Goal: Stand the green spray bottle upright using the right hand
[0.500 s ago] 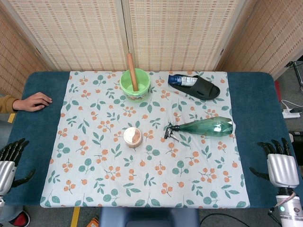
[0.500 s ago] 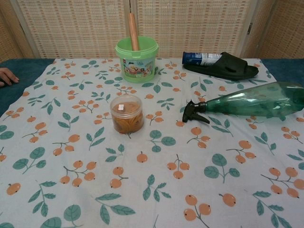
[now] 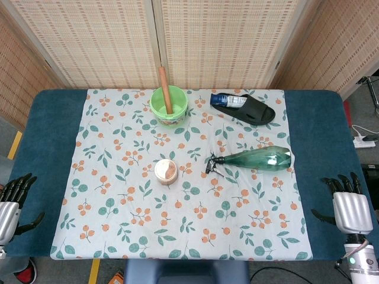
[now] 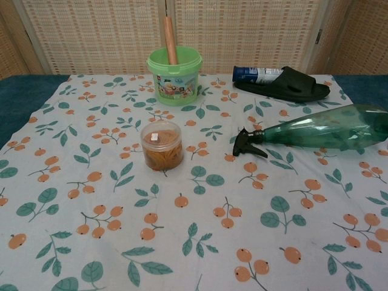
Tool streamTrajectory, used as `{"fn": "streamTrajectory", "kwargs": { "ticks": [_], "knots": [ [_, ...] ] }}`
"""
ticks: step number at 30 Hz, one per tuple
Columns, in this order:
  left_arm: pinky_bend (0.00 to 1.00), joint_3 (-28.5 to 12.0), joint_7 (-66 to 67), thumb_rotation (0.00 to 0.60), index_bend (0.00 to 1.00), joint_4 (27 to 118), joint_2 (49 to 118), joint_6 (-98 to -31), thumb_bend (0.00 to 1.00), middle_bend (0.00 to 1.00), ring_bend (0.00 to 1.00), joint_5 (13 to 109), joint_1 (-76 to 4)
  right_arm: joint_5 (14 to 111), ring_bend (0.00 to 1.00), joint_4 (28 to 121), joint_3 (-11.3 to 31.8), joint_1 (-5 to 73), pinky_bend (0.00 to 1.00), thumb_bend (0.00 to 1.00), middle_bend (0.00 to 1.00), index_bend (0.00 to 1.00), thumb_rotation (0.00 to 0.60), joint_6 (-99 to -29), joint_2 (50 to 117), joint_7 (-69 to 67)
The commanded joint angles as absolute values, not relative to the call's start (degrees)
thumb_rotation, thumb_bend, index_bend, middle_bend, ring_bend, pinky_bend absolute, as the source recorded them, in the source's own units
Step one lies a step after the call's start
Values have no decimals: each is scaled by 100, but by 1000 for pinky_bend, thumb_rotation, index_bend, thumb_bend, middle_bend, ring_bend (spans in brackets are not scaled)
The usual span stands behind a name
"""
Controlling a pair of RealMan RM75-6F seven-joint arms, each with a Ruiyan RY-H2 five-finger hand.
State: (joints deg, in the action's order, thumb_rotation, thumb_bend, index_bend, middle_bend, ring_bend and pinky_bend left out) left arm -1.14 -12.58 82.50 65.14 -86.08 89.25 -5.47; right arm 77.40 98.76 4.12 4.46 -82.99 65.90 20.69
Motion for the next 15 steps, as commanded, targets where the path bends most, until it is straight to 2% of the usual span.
{"fn": "streamTrajectory", "kwargs": {
  "ticks": [1,6,10,12,15],
  "knots": [
    [0,-111,-1266,600,0,8248,6506,-8617,255,0,0,8936,-548,7979,146,9711,419,486,0,0,290,283,600,-8406,6679,2032],
    [0,-93,-1246,600,0,8243,6517,-8603,255,0,0,8943,-549,8503,154,9131,617,803,54,0,295,372,600,-8496,6980,1814],
    [0,-63,-1204,600,0,8289,6498,-8587,255,0,0,8978,-555,8602,187,8888,996,1315,124,0,329,416,600,-8261,7177,1985],
    [0,-65,-1175,600,0,8307,6501,-8608,256,0,0,8991,-555,8570,188,8584,1242,1696,132,0,330,410,600,-7989,7343,1935],
    [0,-57,-1155,600,0,8314,6503,-8599,256,0,0,9000,-559,8501,188,8295,1375,1947,146,0,330,370,600,-7756,7482,1748]
  ]
}}
